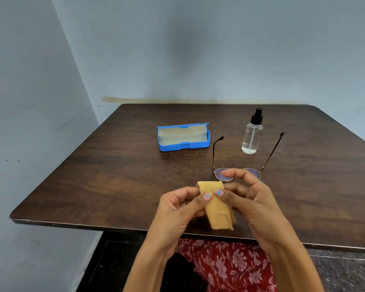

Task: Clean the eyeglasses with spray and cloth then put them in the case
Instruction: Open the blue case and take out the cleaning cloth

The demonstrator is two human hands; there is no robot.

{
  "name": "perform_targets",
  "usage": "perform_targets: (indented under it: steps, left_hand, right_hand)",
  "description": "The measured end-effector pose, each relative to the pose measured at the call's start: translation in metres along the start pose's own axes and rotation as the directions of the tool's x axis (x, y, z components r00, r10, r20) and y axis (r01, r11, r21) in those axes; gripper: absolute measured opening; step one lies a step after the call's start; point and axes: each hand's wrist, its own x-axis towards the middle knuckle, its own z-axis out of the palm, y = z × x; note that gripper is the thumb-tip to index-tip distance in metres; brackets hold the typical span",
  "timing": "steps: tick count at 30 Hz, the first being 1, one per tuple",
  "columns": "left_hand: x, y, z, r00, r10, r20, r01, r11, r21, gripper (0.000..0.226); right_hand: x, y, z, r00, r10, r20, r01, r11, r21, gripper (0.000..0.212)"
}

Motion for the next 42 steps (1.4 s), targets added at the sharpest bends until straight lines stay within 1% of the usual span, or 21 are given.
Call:
perform_targets:
  steps: [2,4,6,7,10,12,15,17,20,23,25,28,31,33,39,41,42]
  left_hand:
    - [0.001,-0.001,-0.001,0.996,0.059,-0.071,-0.056,0.997,0.052,0.035]
    - [0.003,-0.004,-0.002,0.968,0.198,-0.155,-0.171,0.97,0.172,0.027]
    - [0.004,-0.005,-0.003,0.937,0.308,-0.165,-0.254,0.925,0.284,0.021]
    - [0.003,-0.006,-0.004,0.933,0.326,-0.155,-0.273,0.918,0.286,0.021]
    - [0.001,-0.007,-0.004,0.951,0.285,-0.124,-0.26,0.948,0.182,0.026]
    - [0.0,-0.008,-0.002,0.955,0.256,-0.147,-0.239,0.963,0.124,0.03]
    - [0.002,-0.01,-0.002,0.957,0.22,-0.188,-0.21,0.975,0.074,0.029]
    - [0.003,-0.01,-0.002,0.964,0.193,-0.183,-0.192,0.981,0.023,0.028]
    - [0.003,-0.011,-0.002,0.975,0.152,-0.163,-0.161,0.986,-0.045,0.028]
    - [0.004,-0.012,0.0,0.983,0.101,-0.153,-0.117,0.988,-0.103,0.028]
    - [0.006,-0.013,0.003,0.985,0.085,-0.153,-0.106,0.986,-0.128,0.029]
    - [0.008,-0.016,0.006,0.984,0.065,-0.166,-0.086,0.989,-0.12,0.03]
    - [0.009,-0.018,0.006,0.984,0.041,-0.171,-0.058,0.994,-0.096,0.032]
    - [0.009,-0.018,0.006,0.985,0.032,-0.168,-0.048,0.995,-0.093,0.031]
    - [0.007,-0.018,0.004,0.993,0.026,-0.115,-0.037,0.995,-0.098,0.033]
    - [0.007,-0.018,0.003,0.994,0.023,-0.111,-0.035,0.993,-0.109,0.034]
    - [0.007,-0.018,0.003,0.993,0.021,-0.113,-0.034,0.993,-0.117,0.034]
  right_hand:
    - [0.001,0.002,0.002,0.999,-0.046,-0.017,0.046,0.999,-0.019,0.044]
    - [0.001,0.003,0.005,0.997,-0.076,-0.026,0.076,0.997,-0.023,0.039]
    - [0.002,0.003,0.007,0.994,-0.099,-0.041,0.097,0.995,-0.038,0.035]
    - [0.002,0.003,0.008,0.993,-0.108,-0.047,0.106,0.993,-0.054,0.036]
    - [0.004,0.004,0.01,0.991,-0.117,-0.071,0.115,0.993,-0.036,0.038]
    - [0.004,0.005,0.013,0.989,-0.114,-0.089,0.113,0.993,-0.019,0.041]
    - [0.005,0.007,0.016,0.987,-0.127,-0.102,0.12,0.99,-0.071,0.046]
    - [0.005,0.009,0.017,0.985,-0.137,-0.102,0.126,0.986,-0.11,0.046]
    - [0.006,0.01,0.017,0.982,-0.154,-0.113,0.141,0.983,-0.121,0.047]
    - [0.006,0.011,0.017,0.973,-0.171,-0.158,0.153,0.981,-0.124,0.051]
    - [0.007,0.014,0.017,0.959,-0.196,-0.205,0.166,0.974,-0.157,0.055]
    - [0.008,0.017,0.015,0.937,-0.241,-0.251,0.167,0.944,-0.283,0.055]
    - [0.011,0.019,0.011,0.938,-0.253,-0.238,0.156,0.92,-0.36,0.044]
    - [0.012,0.021,0.01,0.941,-0.247,-0.233,0.152,0.92,-0.362,0.04]
    - [0.014,0.024,0.013,0.939,-0.217,-0.266,0.13,0.942,-0.311,0.046]
    - [0.015,0.025,0.012,0.945,-0.178,-0.274,0.084,0.943,-0.321,0.053]
    - [0.015,0.025,0.01,0.955,-0.135,-0.265,0.045,0.947,-0.319,0.058]
